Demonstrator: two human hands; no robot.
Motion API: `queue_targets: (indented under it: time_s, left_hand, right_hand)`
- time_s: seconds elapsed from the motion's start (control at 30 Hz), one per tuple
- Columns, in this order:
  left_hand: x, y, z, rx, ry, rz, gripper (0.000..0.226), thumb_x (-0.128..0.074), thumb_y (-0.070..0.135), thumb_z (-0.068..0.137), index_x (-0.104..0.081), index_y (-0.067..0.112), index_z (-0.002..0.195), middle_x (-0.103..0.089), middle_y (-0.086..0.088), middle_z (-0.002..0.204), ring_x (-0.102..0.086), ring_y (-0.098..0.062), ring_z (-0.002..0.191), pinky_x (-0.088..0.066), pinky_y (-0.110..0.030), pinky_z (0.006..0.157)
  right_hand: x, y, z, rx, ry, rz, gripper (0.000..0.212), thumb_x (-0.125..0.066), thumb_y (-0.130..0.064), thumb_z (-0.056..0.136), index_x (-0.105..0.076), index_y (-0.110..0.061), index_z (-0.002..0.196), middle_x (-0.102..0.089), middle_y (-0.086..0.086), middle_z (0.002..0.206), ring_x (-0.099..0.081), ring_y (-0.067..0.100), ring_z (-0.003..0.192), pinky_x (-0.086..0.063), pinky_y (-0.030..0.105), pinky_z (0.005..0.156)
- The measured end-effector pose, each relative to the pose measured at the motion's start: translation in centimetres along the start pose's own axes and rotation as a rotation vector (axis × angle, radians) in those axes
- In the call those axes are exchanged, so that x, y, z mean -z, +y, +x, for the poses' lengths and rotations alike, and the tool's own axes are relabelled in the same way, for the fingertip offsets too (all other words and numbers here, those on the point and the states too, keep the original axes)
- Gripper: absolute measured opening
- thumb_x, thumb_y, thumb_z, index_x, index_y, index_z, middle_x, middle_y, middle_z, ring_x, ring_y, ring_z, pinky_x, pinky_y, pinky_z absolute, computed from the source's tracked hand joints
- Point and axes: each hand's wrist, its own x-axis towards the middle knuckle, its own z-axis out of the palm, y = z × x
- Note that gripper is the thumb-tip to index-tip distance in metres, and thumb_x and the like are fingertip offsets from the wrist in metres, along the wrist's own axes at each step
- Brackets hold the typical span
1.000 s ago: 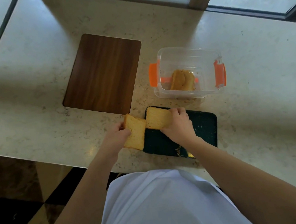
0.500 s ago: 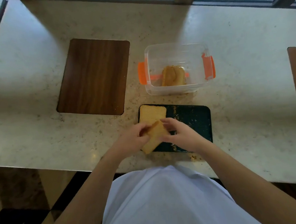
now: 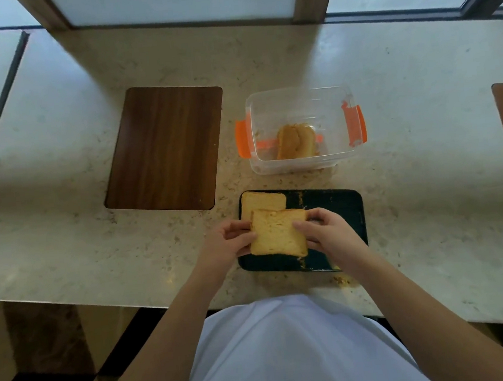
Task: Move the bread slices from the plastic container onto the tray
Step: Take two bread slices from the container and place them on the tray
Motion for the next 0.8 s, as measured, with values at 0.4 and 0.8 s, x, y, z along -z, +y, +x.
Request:
queue_targets:
  time_s: [0.4,0.8]
  left_hand:
    - [0.0,-2.2,-0.3,-0.182,0.198,0.575,0.020,-0.073,0.017,0.087,-0.075,0.020,0.107,-0.074,0.010,0.094,-0.065,0.004,0.078,-0.044,-0.007,0.067]
    - [-0.5,-2.1,-0.5,-0.209,0.238,0.898,0.019,-0.067,0.015,0.089,-0.076,0.005,0.102,-0.069,-0.007,0.082,-0.066,-0.024,0.081,-0.051,-0.036,0.071]
  right_hand:
    - [-2.1,2.9,0.2,-0.074,0.079,-0.220,0.030,-0.064,-0.010,0.095,-0.066,-0.018,0.124,-0.071,-0.005,0.112,-0.067,0.017,0.106,-0.057,0.038,0.093]
    - [-2.7,3.6,0.6,-0.090,0.048,-0.418,0.047,-0.067,-0.025,0.093,-0.059,-0.012,0.137,-0.065,0.001,0.125,-0.064,0.015,0.107,-0.055,0.042,0.099]
